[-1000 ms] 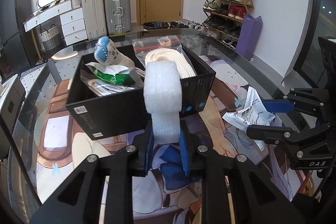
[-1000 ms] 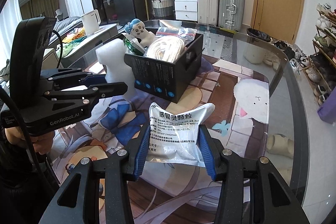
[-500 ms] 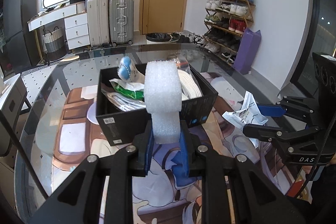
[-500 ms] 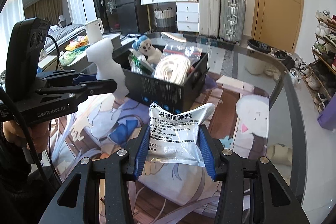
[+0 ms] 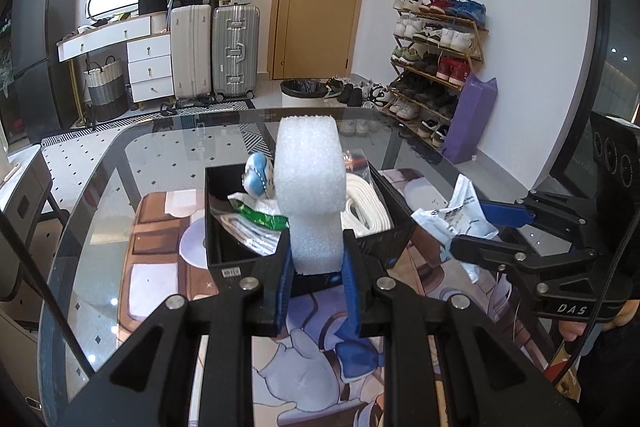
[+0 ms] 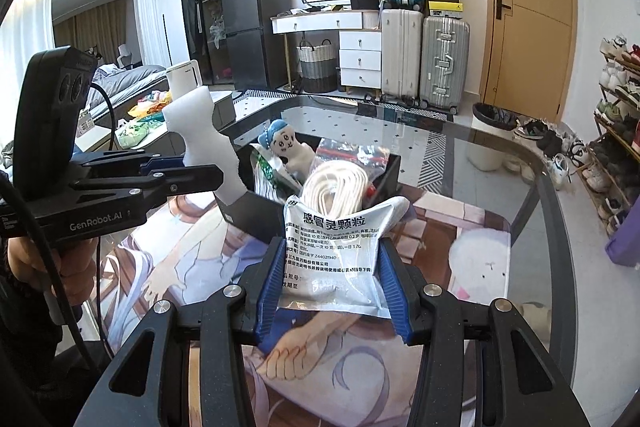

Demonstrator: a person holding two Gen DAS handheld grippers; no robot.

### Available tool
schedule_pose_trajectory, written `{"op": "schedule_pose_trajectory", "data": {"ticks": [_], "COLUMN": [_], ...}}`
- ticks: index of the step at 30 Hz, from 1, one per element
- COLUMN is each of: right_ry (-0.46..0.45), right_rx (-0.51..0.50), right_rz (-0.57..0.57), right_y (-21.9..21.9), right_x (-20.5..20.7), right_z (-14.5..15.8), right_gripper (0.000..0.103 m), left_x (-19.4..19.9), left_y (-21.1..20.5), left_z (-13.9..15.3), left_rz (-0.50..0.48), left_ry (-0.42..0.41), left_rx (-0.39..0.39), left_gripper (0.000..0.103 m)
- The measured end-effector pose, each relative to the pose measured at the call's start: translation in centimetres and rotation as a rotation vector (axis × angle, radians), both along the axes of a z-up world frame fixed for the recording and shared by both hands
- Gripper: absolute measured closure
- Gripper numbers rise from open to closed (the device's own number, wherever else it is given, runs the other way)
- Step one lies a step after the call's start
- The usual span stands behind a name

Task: Organize soft objects
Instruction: 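Carry the foam block with the left tool and packet with the right tool over the black box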

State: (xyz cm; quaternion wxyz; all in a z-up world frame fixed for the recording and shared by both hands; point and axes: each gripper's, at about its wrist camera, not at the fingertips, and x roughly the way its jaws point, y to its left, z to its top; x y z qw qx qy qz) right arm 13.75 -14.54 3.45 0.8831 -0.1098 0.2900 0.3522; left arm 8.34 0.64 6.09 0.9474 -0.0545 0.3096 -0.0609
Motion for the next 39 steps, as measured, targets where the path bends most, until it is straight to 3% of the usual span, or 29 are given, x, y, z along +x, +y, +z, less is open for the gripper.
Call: {"op": "schedule_pose_trajectory", "data": {"ticks": [20,39], "right_ry": [0.001,0.02], "right_rx": [-0.013,-0.052], "right_rz": [0.039,0.049], "right_y": [4.5,7.1], "right_x": [4.4,7.2], "right_z": [0.4,-1.3], "right_gripper": [0.057,0.057], "left_x": [3.5,5.8], "left_y": [1.7,0.9], "left_z": [-1.3,-3.6], "left_rz": [0.003,0.007], "left_ry": [0.035,0.117], "left_rx": [-0.084,-0.051], "left_gripper": [0.083,0.083]}}
